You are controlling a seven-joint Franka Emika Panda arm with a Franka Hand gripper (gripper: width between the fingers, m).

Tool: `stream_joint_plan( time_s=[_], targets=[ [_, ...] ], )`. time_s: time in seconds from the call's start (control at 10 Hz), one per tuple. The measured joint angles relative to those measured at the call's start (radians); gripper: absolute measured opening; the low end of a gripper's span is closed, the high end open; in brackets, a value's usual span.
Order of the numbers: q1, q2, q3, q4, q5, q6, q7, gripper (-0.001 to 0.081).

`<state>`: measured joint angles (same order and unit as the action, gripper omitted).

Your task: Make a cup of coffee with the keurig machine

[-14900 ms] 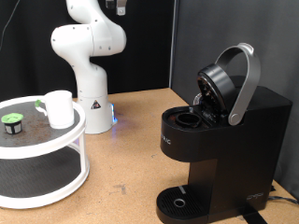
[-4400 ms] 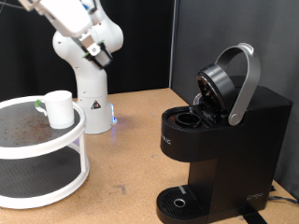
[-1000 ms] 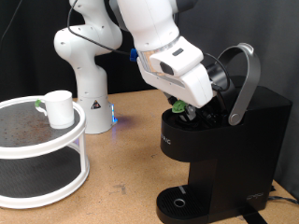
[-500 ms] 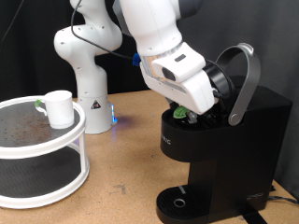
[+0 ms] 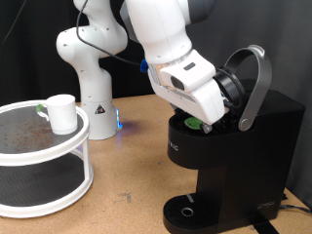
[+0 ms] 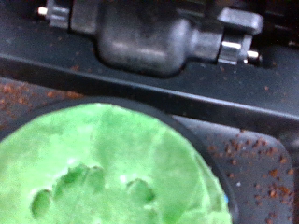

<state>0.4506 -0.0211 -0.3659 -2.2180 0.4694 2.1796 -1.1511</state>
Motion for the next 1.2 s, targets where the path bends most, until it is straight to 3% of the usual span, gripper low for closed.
stream_joint_plan(
  time_s=[0.4, 1.0, 1.2],
  targets=[
    [-0.013, -0.037, -0.019, -0.008, 0.086, -0.026, -0.064, 0.0806],
    [-0.058, -0.134, -0.077, -0.028, 0.091, -0.117, -0.101, 0.0807],
    [-0.058, -0.147, -0.084, -0.027, 0.2, -0.119, -0.123, 0.0807]
  ],
)
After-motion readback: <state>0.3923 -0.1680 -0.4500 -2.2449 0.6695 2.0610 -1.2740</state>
